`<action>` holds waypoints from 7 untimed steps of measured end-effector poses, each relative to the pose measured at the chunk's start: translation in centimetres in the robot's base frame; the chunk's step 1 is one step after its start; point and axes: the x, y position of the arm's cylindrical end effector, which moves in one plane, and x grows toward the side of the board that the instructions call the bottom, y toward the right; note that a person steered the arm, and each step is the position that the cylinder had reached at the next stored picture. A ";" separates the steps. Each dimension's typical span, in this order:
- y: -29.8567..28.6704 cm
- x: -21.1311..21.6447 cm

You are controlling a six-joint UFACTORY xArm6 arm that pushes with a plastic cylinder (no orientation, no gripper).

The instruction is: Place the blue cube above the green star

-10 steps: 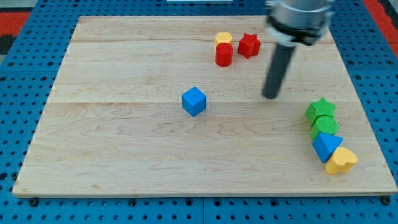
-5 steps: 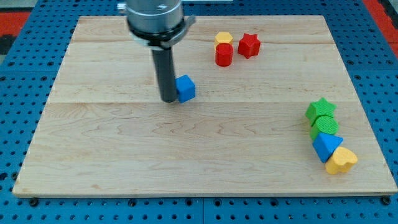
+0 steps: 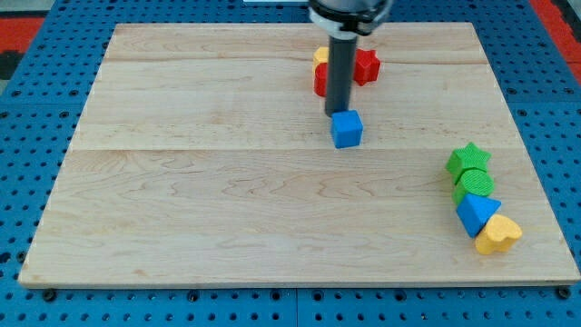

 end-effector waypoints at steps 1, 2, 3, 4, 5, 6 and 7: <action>-4.3 -0.2; -7.5 2.0; 0.3 3.0; 4.2 3.3; 0.9 3.7; -0.7 5.9; 3.0 5.9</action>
